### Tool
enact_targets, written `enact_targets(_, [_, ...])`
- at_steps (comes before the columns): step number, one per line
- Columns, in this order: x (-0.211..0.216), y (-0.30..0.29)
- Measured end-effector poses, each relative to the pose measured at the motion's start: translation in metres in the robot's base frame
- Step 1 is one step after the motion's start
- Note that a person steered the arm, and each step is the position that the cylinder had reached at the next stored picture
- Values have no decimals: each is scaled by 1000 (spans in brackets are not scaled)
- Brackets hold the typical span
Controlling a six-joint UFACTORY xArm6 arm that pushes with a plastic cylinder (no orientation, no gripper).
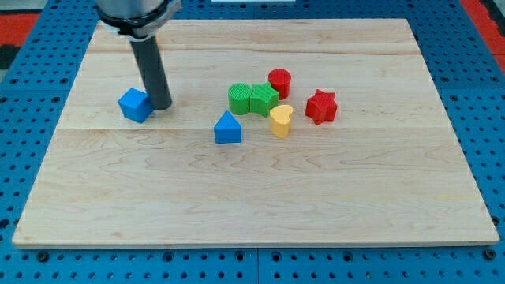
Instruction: Move the yellow hexagon towards the blue cube
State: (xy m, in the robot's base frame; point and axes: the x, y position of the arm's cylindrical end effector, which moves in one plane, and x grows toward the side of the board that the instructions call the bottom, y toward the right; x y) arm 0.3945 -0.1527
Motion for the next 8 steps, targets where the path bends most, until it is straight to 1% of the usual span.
enact_targets(1, [-1,-27])
enact_targets(2, [-1,-38])
enact_targets(3, [-1,-5])
enact_targets(4, [-22,26])
enact_targets(5, [-67,48])
enact_targets(7, [-171,38])
enact_targets(8, [-192,-16])
